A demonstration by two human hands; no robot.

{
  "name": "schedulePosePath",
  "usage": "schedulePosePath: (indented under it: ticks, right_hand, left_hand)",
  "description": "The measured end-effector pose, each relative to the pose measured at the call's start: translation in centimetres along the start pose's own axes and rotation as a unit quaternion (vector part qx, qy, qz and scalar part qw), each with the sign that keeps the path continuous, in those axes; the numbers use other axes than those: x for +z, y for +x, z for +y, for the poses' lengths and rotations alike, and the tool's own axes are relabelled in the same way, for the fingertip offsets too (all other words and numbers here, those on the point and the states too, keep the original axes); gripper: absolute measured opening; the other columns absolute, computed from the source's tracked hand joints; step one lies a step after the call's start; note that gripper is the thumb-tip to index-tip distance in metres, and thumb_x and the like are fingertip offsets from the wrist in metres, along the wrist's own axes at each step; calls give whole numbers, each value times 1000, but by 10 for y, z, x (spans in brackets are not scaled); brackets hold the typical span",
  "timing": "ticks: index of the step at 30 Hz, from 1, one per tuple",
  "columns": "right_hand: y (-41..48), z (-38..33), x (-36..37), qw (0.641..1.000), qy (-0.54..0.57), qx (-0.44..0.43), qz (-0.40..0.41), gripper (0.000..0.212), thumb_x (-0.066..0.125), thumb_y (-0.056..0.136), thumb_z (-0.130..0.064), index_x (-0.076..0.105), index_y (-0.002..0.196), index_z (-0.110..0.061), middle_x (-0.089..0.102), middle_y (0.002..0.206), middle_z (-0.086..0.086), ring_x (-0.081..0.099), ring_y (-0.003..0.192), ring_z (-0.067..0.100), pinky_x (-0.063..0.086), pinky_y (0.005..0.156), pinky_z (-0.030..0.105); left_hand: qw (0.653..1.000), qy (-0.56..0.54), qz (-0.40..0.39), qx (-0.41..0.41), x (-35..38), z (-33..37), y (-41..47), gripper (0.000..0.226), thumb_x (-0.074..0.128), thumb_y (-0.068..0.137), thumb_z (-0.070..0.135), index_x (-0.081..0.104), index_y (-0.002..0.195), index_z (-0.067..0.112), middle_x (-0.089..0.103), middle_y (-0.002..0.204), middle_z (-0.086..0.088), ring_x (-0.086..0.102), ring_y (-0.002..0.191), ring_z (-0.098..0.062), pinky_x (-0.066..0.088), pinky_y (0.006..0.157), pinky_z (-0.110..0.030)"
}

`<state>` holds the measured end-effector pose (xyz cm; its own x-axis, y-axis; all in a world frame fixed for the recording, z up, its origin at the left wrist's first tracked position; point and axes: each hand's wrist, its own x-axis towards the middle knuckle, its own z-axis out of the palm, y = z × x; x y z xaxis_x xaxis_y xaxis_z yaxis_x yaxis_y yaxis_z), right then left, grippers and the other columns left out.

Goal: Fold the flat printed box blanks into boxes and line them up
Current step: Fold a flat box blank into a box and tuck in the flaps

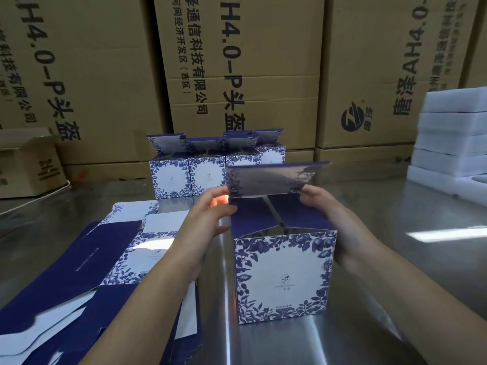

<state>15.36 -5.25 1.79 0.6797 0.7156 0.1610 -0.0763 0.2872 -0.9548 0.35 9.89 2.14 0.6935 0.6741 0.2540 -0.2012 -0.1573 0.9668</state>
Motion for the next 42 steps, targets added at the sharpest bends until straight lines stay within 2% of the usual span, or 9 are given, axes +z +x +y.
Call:
schedulePosePath:
  ticks: [6,11,15,22,27,31,34,38,42]
  right_hand:
    - [-1,-1,0,999,18,10,46,28,50,88,-29,76,89,-21,71,103,11,60,97,34,45,90,47]
    - [-5,-6,-1,998,-53,12,10,36,59,70,-57,75,85,-28,72,99,2,63,95,22,43,91,43]
    - [-6,-6,-2,997,-74,0,-23,24,65,70,-43,73,88,-28,73,92,-4,66,83,15,44,77,33]
    - [-2,-5,-5,998,-69,13,-8,43,61,64,-31,70,106,-28,73,105,-3,64,106,19,44,94,40]
    - [-4,-8,-3,995,-96,-3,-5,22,60,86,-22,69,106,-27,73,104,-1,64,102,18,47,83,36]
    - [-9,-11,1,988,-147,-42,8,20,55,94,-20,73,86,-24,73,92,-3,65,84,12,46,68,25]
    - [-12,-13,4,983,-174,-52,14,20,54,94,-21,72,85,-23,72,86,-6,63,81,11,46,67,24]
    - [-14,-16,4,977,-206,-53,-4,18,64,83,-38,71,87,-22,71,84,-11,63,75,2,44,68,22]
    - [-15,-19,1,966,-248,-27,-69,52,63,57,-72,67,98,-40,70,104,-16,65,96,4,44,89,30]
  left_hand:
    - [1000,-28,-6,-10,0,1,0,25,51,74,26,74,80,35,68,108,2,60,105,-13,44,74,-22]
    - [999,-14,-29,-13,-5,0,2,47,60,56,52,74,96,30,64,116,7,59,107,-4,48,84,-32]
    - [999,25,-45,14,-6,1,0,31,57,65,42,73,92,36,69,103,14,60,101,-5,46,80,-30]
    - [998,37,-43,7,-6,2,-2,30,59,62,34,72,89,36,66,113,2,59,106,-11,43,80,-30]
    - [997,46,16,52,-7,3,-2,25,69,68,27,69,90,40,63,109,1,61,101,-16,47,87,-35]
    - [983,90,34,156,-8,4,-1,38,66,84,7,70,83,45,66,103,10,59,97,3,44,78,-10]
    - [976,111,10,185,-7,8,-3,47,60,87,-1,71,84,44,69,103,14,61,93,5,47,77,-9]
    - [974,125,-22,186,-5,10,-7,39,50,92,-5,72,84,27,73,89,8,65,87,-4,49,80,-15]
    - [969,147,-30,194,-3,13,-12,19,54,87,17,72,85,24,72,87,10,64,91,-5,47,80,-15]
